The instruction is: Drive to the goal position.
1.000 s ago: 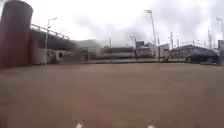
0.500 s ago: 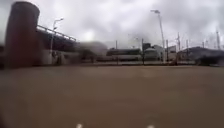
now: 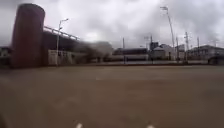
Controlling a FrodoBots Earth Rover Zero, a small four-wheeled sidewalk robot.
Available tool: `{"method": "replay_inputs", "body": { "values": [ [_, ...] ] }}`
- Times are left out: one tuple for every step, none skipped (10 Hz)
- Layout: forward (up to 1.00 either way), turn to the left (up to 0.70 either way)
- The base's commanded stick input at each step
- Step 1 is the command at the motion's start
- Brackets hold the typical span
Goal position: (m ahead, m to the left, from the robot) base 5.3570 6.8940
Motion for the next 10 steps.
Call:
{"method": "replay_inputs", "body": {
  "values": [
    [1.00,0.47],
    [1.00,0.47],
    [1.00,0.47],
    [1.00,0.47],
    [1.00,0.07],
    [1.00,0.07],
    [1.00,0.07],
    [1.00,0.07],
    [1.00,0.07],
    [1.00,0.07]
  ]
}}
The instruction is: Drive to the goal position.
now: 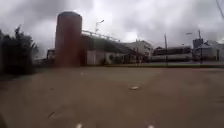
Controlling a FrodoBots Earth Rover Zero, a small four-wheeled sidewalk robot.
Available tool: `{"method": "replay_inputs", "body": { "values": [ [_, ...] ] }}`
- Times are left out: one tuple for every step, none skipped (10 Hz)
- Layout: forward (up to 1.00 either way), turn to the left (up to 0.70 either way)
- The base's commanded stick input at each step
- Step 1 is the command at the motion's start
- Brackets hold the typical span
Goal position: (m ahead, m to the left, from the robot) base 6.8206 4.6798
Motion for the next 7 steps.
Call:
{"method": "replay_inputs", "body": {
  "values": [
    [1.00,0.07],
    [1.00,0.07],
    [1.00,0.07],
    [1.00,0.07],
    [1.00,0.07],
    [1.00,0.07],
    [1.00,0.07]
  ]
}}
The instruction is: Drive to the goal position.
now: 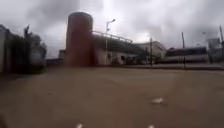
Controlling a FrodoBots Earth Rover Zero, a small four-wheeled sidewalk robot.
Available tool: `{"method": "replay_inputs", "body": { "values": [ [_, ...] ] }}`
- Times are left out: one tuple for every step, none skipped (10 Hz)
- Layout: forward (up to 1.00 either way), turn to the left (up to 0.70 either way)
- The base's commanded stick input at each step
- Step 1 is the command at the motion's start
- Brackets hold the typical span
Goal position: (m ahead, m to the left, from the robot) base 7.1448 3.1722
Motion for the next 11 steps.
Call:
{"method": "replay_inputs", "body": {
  "values": [
    [1.00,0.07],
    [1.00,0.07],
    [1.00,0.07],
    [1.00,0.07],
    [1.00,0.07],
    [1.00,0.07],
    [1.00,0.07],
    [1.00,0.07],
    [1.00,0.07],
    [1.00,0.38],
    [1.00,0.47]
  ]
}}
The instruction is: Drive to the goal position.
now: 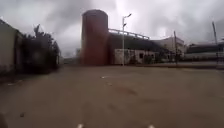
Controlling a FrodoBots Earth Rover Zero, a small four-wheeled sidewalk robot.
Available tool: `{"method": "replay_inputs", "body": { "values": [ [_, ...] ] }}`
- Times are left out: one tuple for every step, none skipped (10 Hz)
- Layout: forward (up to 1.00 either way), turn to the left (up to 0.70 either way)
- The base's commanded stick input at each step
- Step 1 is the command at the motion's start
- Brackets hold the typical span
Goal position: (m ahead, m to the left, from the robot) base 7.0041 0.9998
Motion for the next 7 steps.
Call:
{"method": "replay_inputs", "body": {
  "values": [
    [1.00,0.47],
    [1.00,0.07],
    [1.00,0.07],
    [1.00,0.07],
    [1.00,0.07],
    [1.00,0.07],
    [1.00,0.07]
  ]
}}
